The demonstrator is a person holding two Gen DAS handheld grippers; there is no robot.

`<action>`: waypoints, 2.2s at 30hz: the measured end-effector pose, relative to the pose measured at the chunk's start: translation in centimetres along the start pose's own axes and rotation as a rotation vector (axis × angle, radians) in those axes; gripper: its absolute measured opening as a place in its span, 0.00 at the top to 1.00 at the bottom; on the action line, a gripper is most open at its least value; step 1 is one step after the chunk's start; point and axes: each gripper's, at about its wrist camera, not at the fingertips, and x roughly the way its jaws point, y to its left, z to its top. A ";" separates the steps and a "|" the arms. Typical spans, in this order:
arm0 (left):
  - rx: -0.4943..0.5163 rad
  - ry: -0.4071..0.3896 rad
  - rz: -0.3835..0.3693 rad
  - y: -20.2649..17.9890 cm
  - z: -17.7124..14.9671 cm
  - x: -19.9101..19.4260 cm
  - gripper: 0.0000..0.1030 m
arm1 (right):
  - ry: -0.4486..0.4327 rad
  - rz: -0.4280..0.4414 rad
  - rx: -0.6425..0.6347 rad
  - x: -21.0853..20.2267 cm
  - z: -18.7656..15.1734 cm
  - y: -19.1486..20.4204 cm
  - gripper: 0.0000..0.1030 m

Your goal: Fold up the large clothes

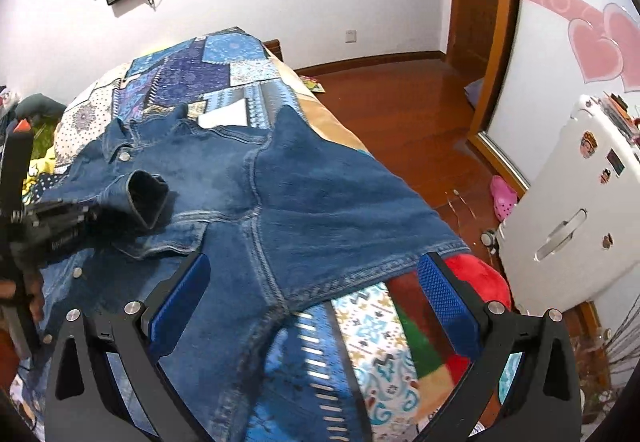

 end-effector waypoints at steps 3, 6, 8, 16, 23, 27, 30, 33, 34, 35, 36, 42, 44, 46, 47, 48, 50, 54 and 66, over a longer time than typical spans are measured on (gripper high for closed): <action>0.001 0.019 -0.020 0.3 -0.6 -0.6 0.93 | 0.024 -0.003 0.012 0.3 -0.1 -1.0 0.00; -0.007 0.049 -0.049 0.0 -1.3 -1.6 0.88 | 0.049 0.002 0.046 0.7 -0.1 -2.1 0.00; -0.017 0.079 -0.046 -0.1 -1.5 -1.5 0.81 | 0.061 0.006 0.087 0.9 -0.1 -3.2 0.00; -0.019 0.067 -0.076 0.0 -4.7 -2.4 0.31 | 0.069 0.008 0.171 1.1 -0.1 -5.7 0.00; -0.110 -0.063 -0.163 2.7 -3.4 -7.1 0.31 | 0.102 0.034 0.235 2.1 -0.2 -8.1 0.00; -0.146 -0.104 -0.065 4.7 -1.4 -7.0 0.28 | 0.121 0.024 0.272 3.1 -0.3 -9.2 0.00; -0.175 -0.071 -0.044 5.3 -0.9 -4.8 0.28 | 0.143 0.055 0.305 4.1 -0.5 -9.8 0.00; -0.189 0.000 -0.064 4.9 -1.3 -1.9 0.28 | 0.191 0.106 0.374 5.9 -0.7 -11.0 0.00; -0.178 0.028 -0.060 4.4 -1.6 -0.9 0.28 | 0.202 0.121 0.392 6.4 -0.7 -11.3 0.00; -0.163 0.045 -0.050 3.9 -2.0 -0.1 0.28 | 0.211 0.135 0.412 6.9 -0.8 -11.7 0.00; -0.142 0.062 -0.037 3.4 -2.5 0.5 0.28 | 0.217 0.146 0.430 7.3 -0.8 -11.9 0.00; -0.059 0.066 0.002 2.5 -3.8 0.7 0.28 | 0.215 0.147 0.462 9.2 -0.1 -12.9 0.00; -0.070 0.069 -0.008 2.8 -4.0 0.5 0.28 | 0.221 0.133 0.463 10.1 0.1 -13.1 0.02; -0.084 0.068 -0.012 3.1 -4.2 0.0 0.28 | 0.231 0.104 0.460 11.2 0.2 -13.1 0.07; -0.088 0.065 -0.007 3.2 -4.1 -0.2 0.28 | 0.236 0.092 0.457 11.6 0.3 -13.1 0.12; -0.094 0.057 -0.002 3.3 -4.3 -0.6 0.28 | 0.238 0.080 0.456 11.9 0.4 -13.1 0.14; -0.106 0.044 -0.001 3.6 -4.3 -1.2 0.28 | 0.232 0.063 0.457 12.3 0.7 -13.1 0.21; -0.135 -0.005 0.028 4.7 -4.3 -3.1 0.28 | 0.231 0.013 0.435 12.4 1.7 -13.1 0.52; -0.219 -0.147 0.084 8.8 -5.3 -9.2 0.28 | -0.009 0.055 0.288 4.7 7.3 -9.4 0.86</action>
